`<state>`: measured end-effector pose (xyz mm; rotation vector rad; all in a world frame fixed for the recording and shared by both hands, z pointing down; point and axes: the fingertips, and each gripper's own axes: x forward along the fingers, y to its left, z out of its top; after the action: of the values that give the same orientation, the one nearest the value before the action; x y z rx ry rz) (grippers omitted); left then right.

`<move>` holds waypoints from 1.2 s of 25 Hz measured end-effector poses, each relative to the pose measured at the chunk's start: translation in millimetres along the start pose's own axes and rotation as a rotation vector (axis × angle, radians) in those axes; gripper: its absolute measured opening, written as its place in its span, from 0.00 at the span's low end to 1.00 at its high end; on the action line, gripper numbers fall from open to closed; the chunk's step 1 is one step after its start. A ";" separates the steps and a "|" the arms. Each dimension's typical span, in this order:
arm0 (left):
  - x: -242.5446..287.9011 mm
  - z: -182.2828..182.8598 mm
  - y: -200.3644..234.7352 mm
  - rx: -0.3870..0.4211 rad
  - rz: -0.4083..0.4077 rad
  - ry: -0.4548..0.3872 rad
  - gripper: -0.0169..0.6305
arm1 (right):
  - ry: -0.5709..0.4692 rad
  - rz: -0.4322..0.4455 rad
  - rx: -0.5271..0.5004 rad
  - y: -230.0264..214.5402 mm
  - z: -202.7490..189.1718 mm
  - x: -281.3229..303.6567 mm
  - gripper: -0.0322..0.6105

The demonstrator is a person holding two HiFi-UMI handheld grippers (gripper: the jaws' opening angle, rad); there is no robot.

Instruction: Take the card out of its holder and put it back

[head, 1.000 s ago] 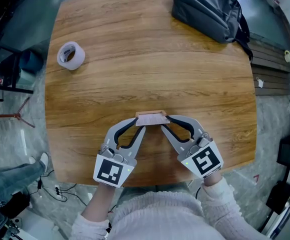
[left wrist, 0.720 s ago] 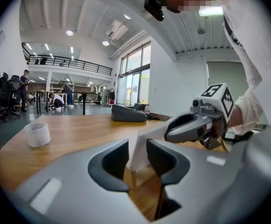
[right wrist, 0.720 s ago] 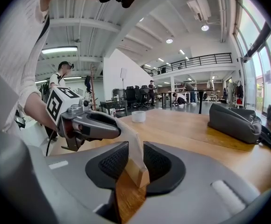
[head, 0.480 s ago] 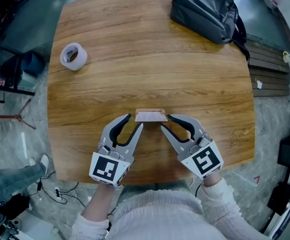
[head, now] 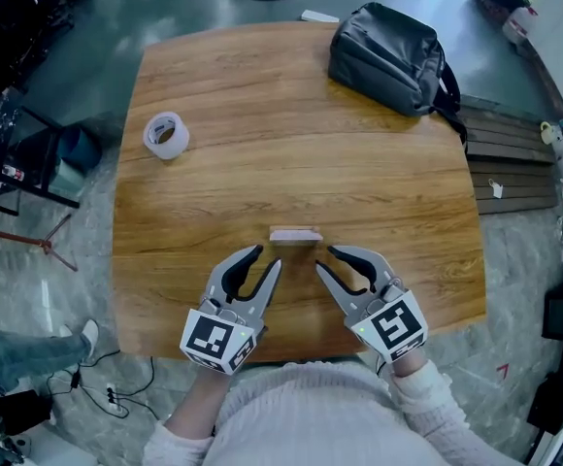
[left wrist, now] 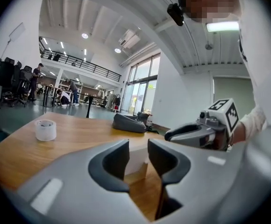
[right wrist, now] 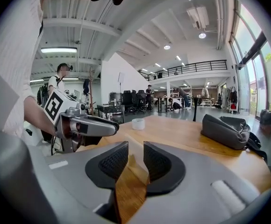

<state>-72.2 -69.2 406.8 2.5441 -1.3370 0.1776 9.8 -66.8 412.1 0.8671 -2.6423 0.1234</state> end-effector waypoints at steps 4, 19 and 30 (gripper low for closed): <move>-7.8 0.6 -16.0 -0.035 -0.013 -0.003 0.13 | -0.022 -0.002 0.083 13.7 8.1 -7.4 0.14; -8.0 -8.0 -47.9 -0.079 -0.104 0.020 0.04 | -0.019 0.040 0.104 40.3 8.4 -10.1 0.05; -8.7 -12.2 -54.9 -0.091 -0.108 0.037 0.04 | -0.017 0.030 0.156 41.1 2.6 -12.7 0.05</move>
<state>-31.9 -29.1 407.1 2.5163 -1.1636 0.1384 -5.6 -27.1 406.3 0.8811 -2.6903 0.3349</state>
